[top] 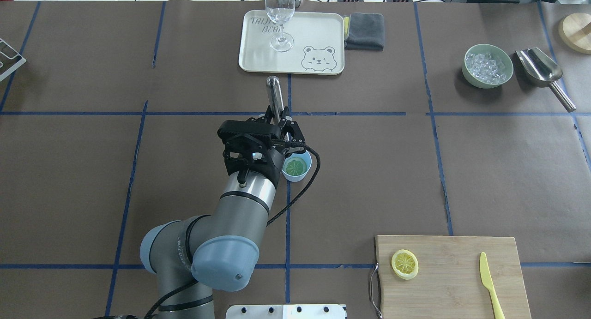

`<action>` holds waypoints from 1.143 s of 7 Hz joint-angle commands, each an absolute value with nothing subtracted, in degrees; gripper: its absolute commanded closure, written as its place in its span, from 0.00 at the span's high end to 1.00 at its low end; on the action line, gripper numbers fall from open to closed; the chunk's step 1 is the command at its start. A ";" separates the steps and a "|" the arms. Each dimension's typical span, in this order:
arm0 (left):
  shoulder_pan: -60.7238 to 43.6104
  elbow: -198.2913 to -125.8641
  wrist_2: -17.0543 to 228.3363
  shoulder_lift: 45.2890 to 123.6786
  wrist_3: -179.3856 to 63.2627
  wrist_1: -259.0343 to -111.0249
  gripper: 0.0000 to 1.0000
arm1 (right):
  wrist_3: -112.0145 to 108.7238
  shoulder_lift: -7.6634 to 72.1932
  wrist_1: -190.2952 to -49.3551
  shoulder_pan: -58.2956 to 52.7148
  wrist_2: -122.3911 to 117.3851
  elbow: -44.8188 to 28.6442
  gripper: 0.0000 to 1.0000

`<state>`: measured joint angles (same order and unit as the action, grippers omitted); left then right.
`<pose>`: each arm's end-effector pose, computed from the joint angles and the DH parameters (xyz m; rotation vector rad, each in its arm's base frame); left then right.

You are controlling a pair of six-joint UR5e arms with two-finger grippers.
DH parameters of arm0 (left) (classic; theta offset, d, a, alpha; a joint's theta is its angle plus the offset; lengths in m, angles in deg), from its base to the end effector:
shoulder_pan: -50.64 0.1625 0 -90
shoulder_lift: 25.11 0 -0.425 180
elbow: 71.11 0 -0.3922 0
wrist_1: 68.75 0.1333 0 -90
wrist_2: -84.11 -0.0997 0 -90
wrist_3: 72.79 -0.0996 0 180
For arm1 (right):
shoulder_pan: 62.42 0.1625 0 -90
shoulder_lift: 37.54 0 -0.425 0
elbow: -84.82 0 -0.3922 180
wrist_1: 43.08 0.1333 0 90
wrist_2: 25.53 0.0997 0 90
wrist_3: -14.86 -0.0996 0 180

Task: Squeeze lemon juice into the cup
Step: 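Lower the steel muddler into the blue cup and stir with the left gripper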

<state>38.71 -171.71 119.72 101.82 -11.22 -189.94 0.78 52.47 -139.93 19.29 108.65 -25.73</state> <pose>0.5394 -0.3330 0.1265 1.1623 0.9001 -0.4156 -0.0061 -0.4852 0.4957 0.0738 -0.7965 0.0035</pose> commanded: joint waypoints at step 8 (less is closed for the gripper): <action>40.00 -162.71 119.79 104.35 -8.90 -193.29 0.00 | 0.71 52.55 -140.02 19.67 108.60 -25.57 1.00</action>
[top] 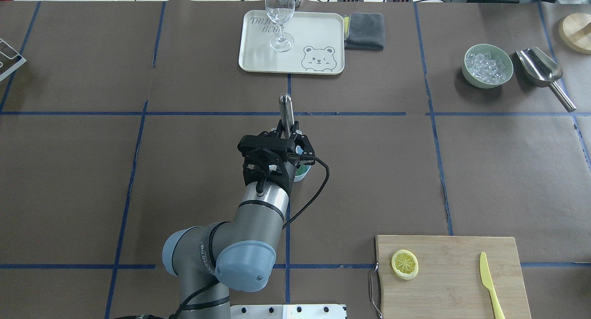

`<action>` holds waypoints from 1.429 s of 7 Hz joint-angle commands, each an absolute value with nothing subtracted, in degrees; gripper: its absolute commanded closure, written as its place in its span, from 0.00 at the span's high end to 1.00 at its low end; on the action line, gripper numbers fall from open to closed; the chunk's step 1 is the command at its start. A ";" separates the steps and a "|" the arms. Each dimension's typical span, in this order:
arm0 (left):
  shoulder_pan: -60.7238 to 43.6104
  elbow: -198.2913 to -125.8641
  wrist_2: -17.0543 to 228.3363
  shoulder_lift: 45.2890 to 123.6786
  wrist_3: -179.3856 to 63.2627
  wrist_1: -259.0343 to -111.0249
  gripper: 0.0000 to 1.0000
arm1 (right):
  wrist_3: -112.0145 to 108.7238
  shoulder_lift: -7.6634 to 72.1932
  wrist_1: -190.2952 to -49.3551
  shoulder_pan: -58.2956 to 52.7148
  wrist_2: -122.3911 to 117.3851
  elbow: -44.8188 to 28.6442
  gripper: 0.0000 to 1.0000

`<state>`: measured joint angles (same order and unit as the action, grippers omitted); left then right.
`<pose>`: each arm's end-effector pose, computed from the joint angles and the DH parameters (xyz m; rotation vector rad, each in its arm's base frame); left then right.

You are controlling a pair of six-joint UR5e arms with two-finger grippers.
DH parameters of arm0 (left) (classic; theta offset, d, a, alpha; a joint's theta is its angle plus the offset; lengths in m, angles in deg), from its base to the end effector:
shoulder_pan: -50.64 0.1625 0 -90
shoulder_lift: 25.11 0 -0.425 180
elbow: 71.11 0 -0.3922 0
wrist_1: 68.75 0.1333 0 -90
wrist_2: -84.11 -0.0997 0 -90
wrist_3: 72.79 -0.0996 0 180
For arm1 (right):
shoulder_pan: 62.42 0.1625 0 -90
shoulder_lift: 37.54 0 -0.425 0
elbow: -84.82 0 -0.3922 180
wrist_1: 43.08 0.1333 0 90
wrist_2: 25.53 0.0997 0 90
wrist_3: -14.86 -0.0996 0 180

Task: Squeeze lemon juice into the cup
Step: 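Lower the steel muddler into the blue cup and stir with the left gripper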

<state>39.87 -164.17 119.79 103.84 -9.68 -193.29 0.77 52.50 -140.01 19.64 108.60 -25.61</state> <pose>0.5870 -0.3297 0.1471 1.1380 0.8935 -0.4006 -0.0031 -0.4852 0.4972 0.0726 -0.7948 0.0111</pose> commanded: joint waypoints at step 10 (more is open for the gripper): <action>39.83 -167.17 120.49 104.35 -17.91 -200.28 0.00 | 0.79 52.19 -140.02 20.72 109.65 -25.92 1.00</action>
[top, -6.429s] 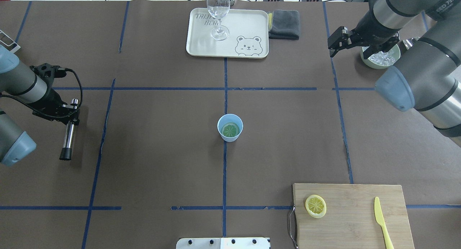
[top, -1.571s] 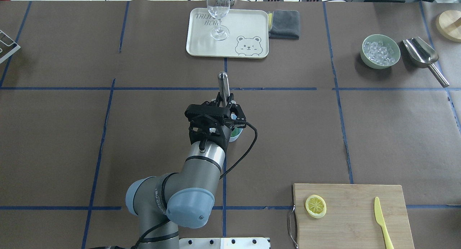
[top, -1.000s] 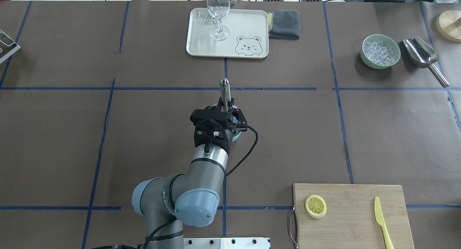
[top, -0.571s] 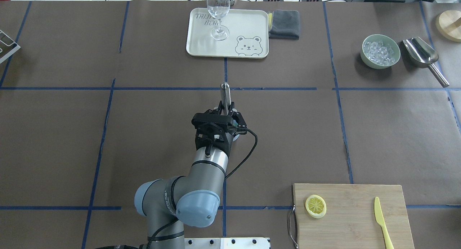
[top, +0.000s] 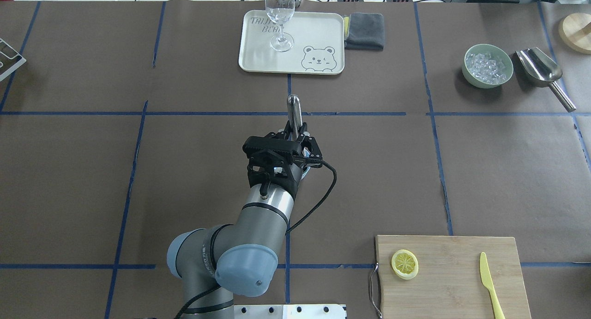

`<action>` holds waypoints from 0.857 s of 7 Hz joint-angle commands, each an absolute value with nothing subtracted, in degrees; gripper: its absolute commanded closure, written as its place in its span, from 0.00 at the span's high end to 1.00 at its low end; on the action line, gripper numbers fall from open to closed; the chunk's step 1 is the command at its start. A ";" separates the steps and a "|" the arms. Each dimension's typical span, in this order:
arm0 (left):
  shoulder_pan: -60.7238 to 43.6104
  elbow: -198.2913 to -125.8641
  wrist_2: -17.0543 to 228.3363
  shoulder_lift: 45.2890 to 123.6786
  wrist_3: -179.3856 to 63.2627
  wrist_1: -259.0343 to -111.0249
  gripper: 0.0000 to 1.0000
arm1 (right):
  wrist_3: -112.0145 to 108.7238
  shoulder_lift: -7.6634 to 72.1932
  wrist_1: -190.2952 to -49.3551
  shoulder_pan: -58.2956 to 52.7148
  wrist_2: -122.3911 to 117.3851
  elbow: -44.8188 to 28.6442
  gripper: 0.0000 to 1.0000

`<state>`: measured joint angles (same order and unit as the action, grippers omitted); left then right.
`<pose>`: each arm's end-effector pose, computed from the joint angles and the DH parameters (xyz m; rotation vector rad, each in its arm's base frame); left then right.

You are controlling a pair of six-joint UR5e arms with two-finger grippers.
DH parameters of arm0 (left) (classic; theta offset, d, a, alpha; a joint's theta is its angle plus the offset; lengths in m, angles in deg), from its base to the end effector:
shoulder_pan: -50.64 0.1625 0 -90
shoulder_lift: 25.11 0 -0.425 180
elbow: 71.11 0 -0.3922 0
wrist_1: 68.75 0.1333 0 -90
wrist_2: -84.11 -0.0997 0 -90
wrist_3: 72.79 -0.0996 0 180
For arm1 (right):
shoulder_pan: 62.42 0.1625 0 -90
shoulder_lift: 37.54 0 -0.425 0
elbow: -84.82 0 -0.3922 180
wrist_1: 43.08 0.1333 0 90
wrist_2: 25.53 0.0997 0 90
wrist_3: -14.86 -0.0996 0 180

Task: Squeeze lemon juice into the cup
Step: 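Lower the steel muddler into the blue cup and stir with the left gripper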

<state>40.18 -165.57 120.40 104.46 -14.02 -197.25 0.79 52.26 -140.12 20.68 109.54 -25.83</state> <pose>0.5750 -0.3233 0.1263 1.1673 0.9509 -0.3816 0.0045 -0.4857 0.4924 0.0822 -0.8109 0.0233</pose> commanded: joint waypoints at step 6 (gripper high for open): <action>23.61 -177.18 151.79 93.13 -21.38 -202.08 0.00 | 10.00 56.41 -139.85 24.14 110.00 -22.59 1.00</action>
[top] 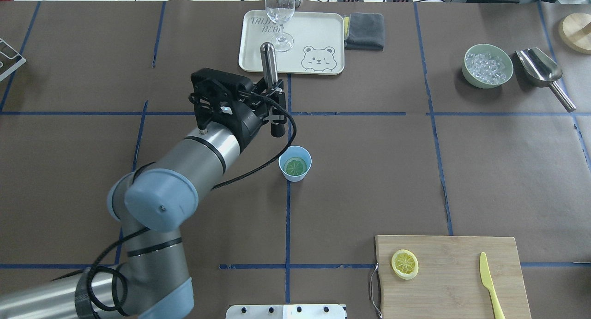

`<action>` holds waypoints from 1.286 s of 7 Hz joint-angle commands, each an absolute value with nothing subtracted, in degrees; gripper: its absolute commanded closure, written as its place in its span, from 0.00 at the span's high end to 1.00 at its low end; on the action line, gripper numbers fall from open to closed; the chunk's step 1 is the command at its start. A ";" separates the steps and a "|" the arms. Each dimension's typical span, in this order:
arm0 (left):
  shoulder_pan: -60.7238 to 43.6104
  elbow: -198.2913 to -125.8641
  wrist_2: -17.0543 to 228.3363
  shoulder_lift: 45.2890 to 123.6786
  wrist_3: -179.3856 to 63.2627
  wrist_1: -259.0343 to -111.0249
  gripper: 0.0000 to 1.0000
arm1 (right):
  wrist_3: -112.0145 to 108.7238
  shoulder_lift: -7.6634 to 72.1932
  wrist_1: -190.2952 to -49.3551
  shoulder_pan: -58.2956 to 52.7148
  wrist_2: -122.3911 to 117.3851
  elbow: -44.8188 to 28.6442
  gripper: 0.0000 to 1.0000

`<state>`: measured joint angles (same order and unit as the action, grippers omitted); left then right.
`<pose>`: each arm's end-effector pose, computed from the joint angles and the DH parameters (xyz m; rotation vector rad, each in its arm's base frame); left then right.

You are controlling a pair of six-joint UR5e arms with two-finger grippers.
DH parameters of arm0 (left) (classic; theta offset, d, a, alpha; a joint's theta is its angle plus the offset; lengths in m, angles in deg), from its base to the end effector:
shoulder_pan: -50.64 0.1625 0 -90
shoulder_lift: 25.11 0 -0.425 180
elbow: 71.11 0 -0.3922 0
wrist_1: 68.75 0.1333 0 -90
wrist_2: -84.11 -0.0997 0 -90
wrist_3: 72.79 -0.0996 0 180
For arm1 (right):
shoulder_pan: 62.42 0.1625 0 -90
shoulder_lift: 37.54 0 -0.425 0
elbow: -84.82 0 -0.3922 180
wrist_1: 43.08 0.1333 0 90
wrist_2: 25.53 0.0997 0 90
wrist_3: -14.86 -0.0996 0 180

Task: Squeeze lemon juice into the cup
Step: 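Lift the muddler out of the cup and carry it back with the left gripper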

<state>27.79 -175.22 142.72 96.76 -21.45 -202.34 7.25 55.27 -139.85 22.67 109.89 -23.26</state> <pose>0.4651 -0.3969 0.1423 1.1387 1.0783 -0.2109 0.0222 -0.4701 0.5381 0.0534 -0.8017 -0.0142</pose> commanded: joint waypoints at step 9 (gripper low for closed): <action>-2.62 -190.03 197.05 79.22 -31.98 -152.90 0.00 | 10.99 56.94 -132.02 25.91 113.68 -13.10 1.00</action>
<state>-2.21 -189.45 196.66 79.62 -27.82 -160.62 10.89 56.97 -133.61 25.84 111.92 -15.09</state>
